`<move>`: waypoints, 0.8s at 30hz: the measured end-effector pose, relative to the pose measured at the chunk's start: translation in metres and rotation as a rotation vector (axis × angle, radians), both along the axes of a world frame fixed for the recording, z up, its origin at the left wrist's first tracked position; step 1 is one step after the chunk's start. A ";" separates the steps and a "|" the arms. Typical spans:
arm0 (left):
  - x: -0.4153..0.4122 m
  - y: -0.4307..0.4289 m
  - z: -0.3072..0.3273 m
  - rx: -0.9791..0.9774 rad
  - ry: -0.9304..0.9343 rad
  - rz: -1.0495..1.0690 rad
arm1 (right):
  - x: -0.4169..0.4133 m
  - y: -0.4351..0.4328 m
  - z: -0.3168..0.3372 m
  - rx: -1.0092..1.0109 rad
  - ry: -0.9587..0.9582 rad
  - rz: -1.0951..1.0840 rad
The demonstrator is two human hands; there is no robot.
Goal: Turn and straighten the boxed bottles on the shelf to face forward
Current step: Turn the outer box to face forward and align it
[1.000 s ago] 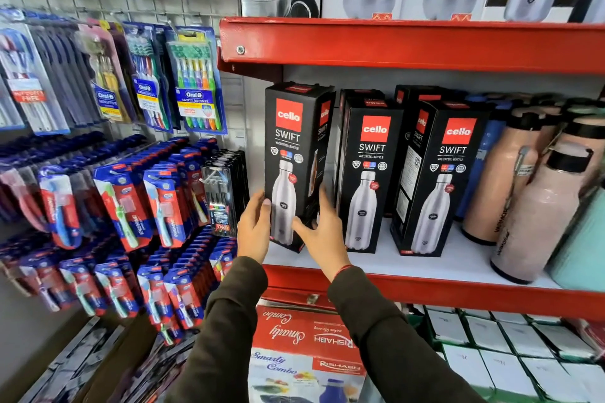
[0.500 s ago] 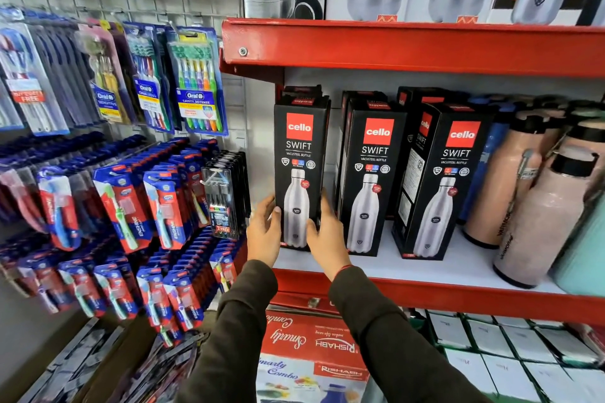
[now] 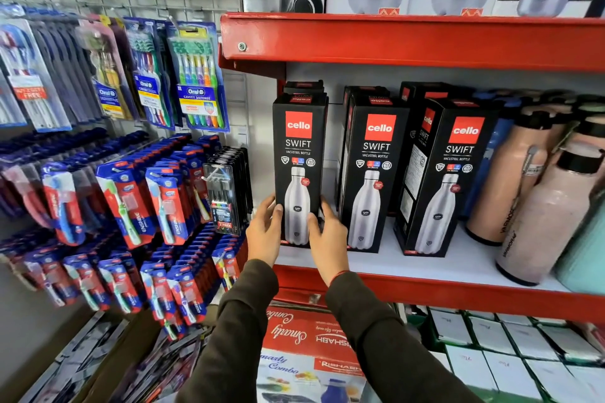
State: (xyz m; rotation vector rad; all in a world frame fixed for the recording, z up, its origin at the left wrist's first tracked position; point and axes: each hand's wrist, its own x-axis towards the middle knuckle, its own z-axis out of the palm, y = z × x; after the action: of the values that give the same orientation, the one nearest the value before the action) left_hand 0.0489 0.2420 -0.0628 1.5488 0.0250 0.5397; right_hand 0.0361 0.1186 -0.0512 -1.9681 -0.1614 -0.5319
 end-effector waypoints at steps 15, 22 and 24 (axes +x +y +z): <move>-0.044 0.008 -0.006 -0.115 0.025 0.003 | -0.039 -0.011 -0.006 0.158 -0.021 0.100; -0.061 0.008 -0.006 -0.125 0.003 0.068 | -0.057 -0.010 -0.006 0.148 -0.016 0.090; -0.063 0.009 -0.006 -0.116 0.001 0.075 | -0.059 -0.010 -0.006 0.150 -0.008 0.097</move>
State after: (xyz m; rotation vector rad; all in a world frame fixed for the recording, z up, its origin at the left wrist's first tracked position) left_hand -0.0145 0.2505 -0.0688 1.4391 0.1138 0.5865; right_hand -0.0228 0.1083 -0.0575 -1.8030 -0.2146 -0.4749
